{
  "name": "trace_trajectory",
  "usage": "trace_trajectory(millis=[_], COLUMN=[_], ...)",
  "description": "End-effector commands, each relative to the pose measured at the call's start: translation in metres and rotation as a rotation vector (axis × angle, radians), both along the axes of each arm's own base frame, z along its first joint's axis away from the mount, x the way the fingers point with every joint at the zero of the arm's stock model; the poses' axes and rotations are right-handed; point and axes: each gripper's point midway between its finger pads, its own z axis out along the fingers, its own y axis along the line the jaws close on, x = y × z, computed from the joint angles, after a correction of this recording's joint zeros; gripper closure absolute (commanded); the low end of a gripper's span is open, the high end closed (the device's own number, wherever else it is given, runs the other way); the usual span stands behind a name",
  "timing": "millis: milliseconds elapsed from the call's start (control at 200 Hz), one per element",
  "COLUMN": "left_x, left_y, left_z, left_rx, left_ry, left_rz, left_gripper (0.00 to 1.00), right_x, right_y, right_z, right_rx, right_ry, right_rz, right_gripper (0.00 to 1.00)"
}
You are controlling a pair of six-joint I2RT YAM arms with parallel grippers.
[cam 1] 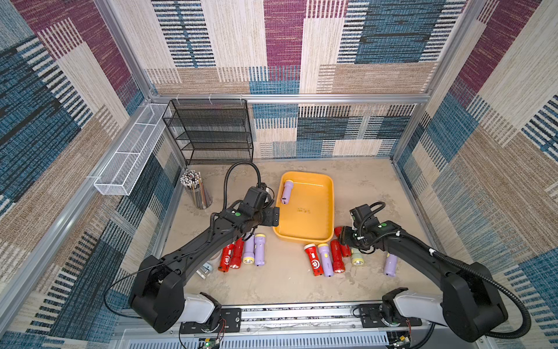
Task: Put the flashlights into the storage boxes
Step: Pick up the flashlight from the center of the board.
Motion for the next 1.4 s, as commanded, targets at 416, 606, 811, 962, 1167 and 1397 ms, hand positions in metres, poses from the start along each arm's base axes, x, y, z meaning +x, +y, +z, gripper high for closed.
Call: trace_trajectory(millis=[416, 606, 811, 962, 1167, 1397], left_x=[-0.003, -0.002, -0.003, -0.003, -0.002, -0.002], left_y=[0.008, 0.007, 0.008, 0.009, 0.008, 0.011], left_z=[0.007, 0.002, 0.0, -0.001, -0.003, -0.008], left_rx=[0.004, 0.012, 0.009, 0.014, 0.007, 0.011], left_ry=[-0.027, -0.008, -0.012, -0.011, -0.011, -0.007], left_rz=[0.02, 0.018, 0.023, 0.023, 0.021, 0.024], left_gripper=[0.07, 0.07, 0.07, 0.07, 0.07, 0.07], right_x=[0.009, 0.007, 0.007, 0.004, 0.004, 0.008], right_y=[0.005, 0.005, 0.006, 0.002, 0.0, -0.001], right_z=[-0.002, -0.007, -0.015, -0.023, -0.031, -0.037], right_rx=[0.007, 0.003, -0.002, -0.023, -0.044, -0.067], right_ry=[-0.016, -0.006, 0.019, 0.041, 0.064, 0.086], right_rz=[0.022, 0.027, 0.032, 0.026, 0.019, 0.02], right_gripper=[0.36, 0.36, 0.38, 0.39, 0.44, 0.5])
